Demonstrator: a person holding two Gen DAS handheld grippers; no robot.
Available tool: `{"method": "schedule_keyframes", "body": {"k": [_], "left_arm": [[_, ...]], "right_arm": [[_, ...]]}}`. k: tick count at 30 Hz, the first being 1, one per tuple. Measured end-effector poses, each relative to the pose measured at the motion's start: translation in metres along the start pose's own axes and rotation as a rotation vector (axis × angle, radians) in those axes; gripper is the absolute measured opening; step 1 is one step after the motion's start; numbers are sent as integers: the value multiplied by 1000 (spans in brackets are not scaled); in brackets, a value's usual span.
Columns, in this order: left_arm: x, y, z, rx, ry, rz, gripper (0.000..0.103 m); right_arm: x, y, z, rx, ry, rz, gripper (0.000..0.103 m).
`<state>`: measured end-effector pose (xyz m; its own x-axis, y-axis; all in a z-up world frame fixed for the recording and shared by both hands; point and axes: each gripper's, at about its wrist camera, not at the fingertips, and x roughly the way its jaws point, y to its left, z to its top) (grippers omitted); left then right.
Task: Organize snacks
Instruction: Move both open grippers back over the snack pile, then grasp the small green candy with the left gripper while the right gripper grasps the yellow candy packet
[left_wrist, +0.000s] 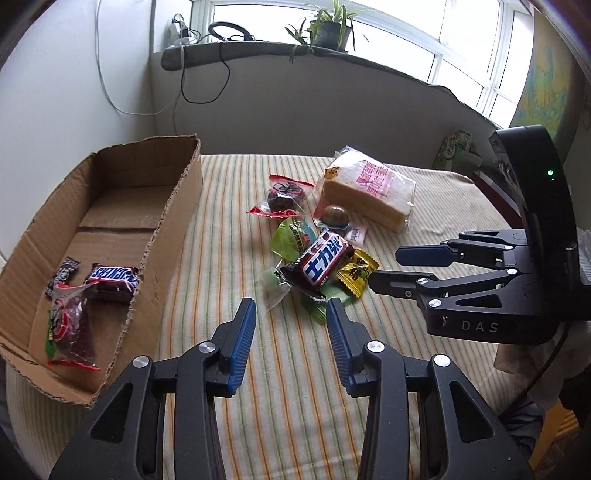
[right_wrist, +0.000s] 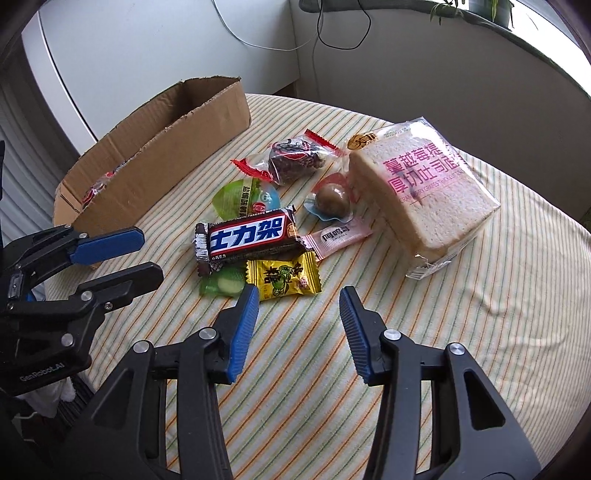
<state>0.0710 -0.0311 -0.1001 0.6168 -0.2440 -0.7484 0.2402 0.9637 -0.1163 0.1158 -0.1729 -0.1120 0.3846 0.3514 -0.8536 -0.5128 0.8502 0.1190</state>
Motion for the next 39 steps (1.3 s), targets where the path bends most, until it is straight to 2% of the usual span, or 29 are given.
{"method": "schedule_keyframes", "body": {"k": [6, 23, 25, 28, 32, 33, 39], "left_arm": [[13, 0, -1, 11, 23, 21, 29], [43, 8, 12, -39, 92, 30, 25], [46, 7, 16, -37, 100, 39, 20], [50, 9, 20, -50, 108, 41, 19], [50, 15, 21, -80, 103, 29, 18], [50, 16, 21, -86, 101, 31, 5], [45, 17, 16, -79, 85, 42, 6]], "right_arm": [[9, 0, 3, -7, 12, 3, 43], [25, 13, 17, -50, 19, -16, 43], [26, 14, 18, -60, 24, -29, 43], [27, 11, 18, -69, 24, -50, 29], [23, 3, 16, -56, 23, -32, 22], [22, 2, 16, -53, 21, -31, 21], [15, -7, 9, -23, 7, -26, 17]]}}
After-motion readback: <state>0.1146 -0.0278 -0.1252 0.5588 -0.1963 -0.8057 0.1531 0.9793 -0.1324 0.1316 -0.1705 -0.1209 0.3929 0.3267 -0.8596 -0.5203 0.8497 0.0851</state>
